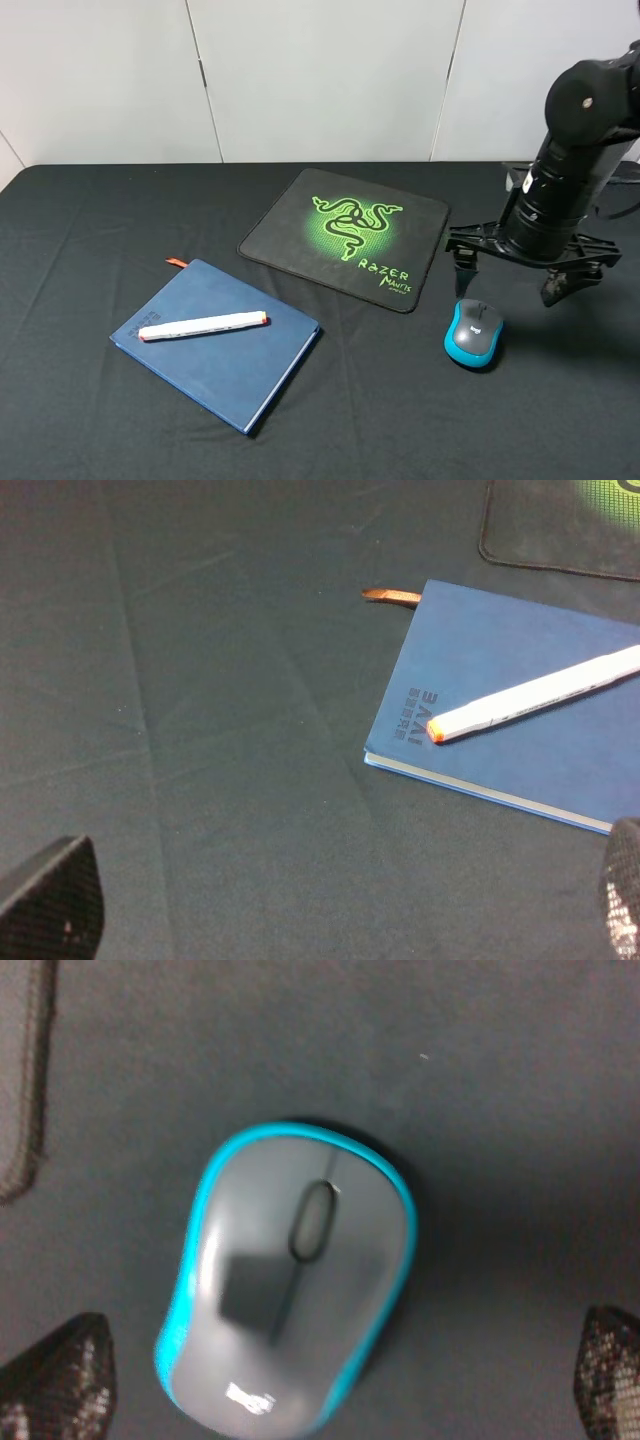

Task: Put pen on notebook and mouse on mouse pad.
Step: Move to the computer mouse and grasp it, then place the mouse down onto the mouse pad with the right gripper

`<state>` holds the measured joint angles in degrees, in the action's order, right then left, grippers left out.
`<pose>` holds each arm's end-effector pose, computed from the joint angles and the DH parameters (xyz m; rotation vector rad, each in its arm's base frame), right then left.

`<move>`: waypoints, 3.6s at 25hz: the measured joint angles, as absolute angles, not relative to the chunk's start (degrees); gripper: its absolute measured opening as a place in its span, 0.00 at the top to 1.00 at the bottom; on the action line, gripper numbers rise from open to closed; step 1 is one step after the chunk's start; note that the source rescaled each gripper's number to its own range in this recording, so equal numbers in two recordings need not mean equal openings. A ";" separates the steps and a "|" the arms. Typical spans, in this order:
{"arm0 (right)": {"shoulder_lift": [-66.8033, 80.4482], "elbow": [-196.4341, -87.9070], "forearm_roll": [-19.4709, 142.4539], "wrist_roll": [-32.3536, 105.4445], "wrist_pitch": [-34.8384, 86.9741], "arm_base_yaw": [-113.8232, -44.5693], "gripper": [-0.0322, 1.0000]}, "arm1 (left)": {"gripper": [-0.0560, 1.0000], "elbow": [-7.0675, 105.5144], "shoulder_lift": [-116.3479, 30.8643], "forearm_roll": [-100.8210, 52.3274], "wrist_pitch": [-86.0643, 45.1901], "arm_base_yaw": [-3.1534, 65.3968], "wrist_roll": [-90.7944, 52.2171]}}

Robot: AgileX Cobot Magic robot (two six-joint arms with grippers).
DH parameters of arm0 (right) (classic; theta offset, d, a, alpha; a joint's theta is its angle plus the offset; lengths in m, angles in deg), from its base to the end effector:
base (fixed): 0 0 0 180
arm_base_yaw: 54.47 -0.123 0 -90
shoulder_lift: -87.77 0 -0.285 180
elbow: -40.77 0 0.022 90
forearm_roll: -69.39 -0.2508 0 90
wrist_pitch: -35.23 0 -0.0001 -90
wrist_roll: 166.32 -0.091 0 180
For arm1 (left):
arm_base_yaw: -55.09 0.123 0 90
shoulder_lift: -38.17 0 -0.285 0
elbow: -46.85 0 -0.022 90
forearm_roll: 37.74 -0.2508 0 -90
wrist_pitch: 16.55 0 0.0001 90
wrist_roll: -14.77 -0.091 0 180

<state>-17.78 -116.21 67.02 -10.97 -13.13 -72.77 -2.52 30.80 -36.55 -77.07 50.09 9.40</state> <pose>0.2754 0.0940 0.1676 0.2131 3.0951 0.0761 -0.0043 -0.0013 0.2737 0.1858 2.0380 -0.0208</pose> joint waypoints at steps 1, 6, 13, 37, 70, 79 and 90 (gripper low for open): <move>-18.08 -116.21 66.40 -10.97 -12.61 -72.77 0.00 | 0.00 -2.52 30.80 -36.55 -77.07 50.09 9.40; -18.91 -116.21 64.80 -11.02 -10.42 -72.77 0.00 | 0.00 -2.52 30.80 -36.55 -77.07 50.09 9.40; -22.44 -113.56 63.79 -11.18 -8.13 -72.77 0.00 | 0.00 -2.52 30.80 -36.55 -77.07 50.09 9.40; -23.09 -107.98 60.14 -10.71 0.68 -72.77 0.97 | 0.00 -2.52 30.80 -36.59 -76.99 50.09 9.40; -12.12 -132.78 60.66 5.87 -28.15 -72.77 0.94 | 0.00 -2.52 30.80 -36.59 -76.99 50.09 9.40; -13.07 -139.82 60.94 10.78 -29.80 -72.77 0.94 | 0.00 -2.52 30.80 -36.59 -76.99 50.09 9.40; -25.15 -153.17 58.10 12.41 -32.77 -72.77 0.94 | 0.00 -2.52 30.80 -36.59 -76.99 50.09 9.40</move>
<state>-25.15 -153.17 58.10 12.41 -32.77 -72.77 -2.52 30.80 -36.59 -76.99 50.09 9.40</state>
